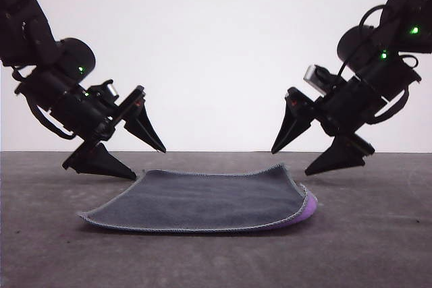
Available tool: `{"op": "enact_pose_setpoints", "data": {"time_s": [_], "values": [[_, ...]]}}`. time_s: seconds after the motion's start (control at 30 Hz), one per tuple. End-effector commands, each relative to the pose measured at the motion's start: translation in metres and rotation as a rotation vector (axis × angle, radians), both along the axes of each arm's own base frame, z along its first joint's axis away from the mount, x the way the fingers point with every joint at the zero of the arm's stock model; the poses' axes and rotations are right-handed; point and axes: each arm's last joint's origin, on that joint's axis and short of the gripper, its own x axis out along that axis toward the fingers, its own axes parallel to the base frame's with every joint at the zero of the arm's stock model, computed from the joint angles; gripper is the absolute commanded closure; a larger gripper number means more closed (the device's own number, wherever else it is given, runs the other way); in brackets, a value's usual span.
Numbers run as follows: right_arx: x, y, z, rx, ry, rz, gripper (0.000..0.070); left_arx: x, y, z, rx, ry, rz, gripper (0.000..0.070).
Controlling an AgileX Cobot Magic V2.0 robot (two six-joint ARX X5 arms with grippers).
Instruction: Fold clothes
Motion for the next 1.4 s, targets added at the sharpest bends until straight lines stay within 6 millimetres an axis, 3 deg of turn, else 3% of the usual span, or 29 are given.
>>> {"op": "enact_pose_setpoints", "data": {"time_s": [0.0, 0.4, 0.47, 0.5, 0.57, 0.67, 0.7, 1.37], "values": [[0.005, 0.004, -0.005, 0.008, 0.009, 0.003, 0.0192, 0.006, -0.004, -0.007, -0.002, 0.015, -0.001, 0.0224], [0.006, 0.028, -0.009, 0.031, -0.035, 0.053, 0.0195, 0.006, -0.014, -0.005, -0.011, -0.018, -0.019, 0.0224], [0.005, 0.029, -0.009, 0.031, -0.035, 0.055, 0.0220, 0.006, -0.015, -0.005, -0.011, -0.020, -0.021, 0.0225], [0.005, 0.030, -0.009, 0.029, -0.035, 0.052, 0.0278, 0.007, -0.015, -0.004, -0.012, -0.023, -0.021, 0.0233], [0.005, 0.031, -0.009, 0.024, -0.034, 0.049, 0.0406, 0.007, -0.016, -0.004, -0.012, -0.025, -0.023, 0.0308], [0.005, 0.030, -0.010, 0.008, -0.038, 0.036, 0.0667, 0.006, -0.018, -0.004, -0.003, -0.032, -0.027, 0.0646], [0.005, 0.030, -0.010, 0.003, -0.037, 0.031, 0.0689, 0.006, -0.019, -0.004, 0.003, -0.034, -0.023, 0.0676], [0.006, 0.017, -0.004, 0.023, 0.021, 0.104, 0.0700, 0.000, -0.020, 0.005, -0.028, -0.005, -0.062, 0.0689]]}}
